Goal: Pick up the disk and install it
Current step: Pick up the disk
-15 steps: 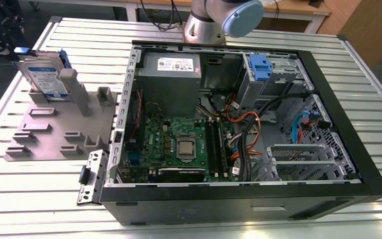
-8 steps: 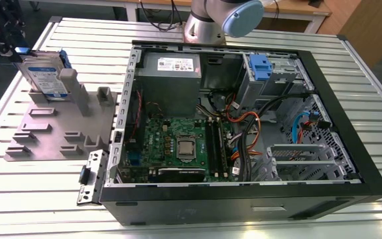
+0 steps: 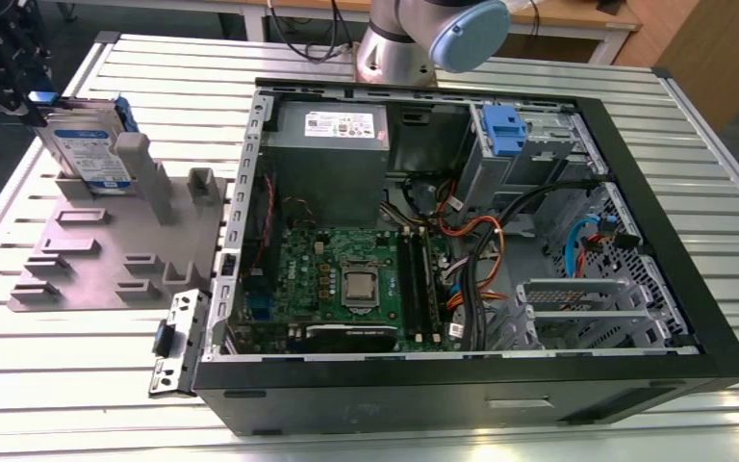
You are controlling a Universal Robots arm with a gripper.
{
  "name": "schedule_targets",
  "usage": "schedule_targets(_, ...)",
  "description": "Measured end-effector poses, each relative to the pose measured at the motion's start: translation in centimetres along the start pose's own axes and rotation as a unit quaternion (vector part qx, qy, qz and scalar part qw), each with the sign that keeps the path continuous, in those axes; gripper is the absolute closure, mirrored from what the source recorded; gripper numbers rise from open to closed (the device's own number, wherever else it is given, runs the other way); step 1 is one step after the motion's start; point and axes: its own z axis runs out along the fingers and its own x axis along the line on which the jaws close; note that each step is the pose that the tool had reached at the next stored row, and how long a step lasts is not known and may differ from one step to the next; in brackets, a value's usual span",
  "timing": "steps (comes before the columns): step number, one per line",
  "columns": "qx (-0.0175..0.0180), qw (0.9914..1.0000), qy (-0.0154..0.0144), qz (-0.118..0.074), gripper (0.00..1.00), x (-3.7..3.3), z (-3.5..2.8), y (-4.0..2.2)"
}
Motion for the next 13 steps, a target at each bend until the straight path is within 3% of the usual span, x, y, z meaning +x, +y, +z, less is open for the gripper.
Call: schedule_targets(13, -0.0001, 1.00000, 0.0002, 0.000, 0.52, -0.07, 0.46, 0.00)
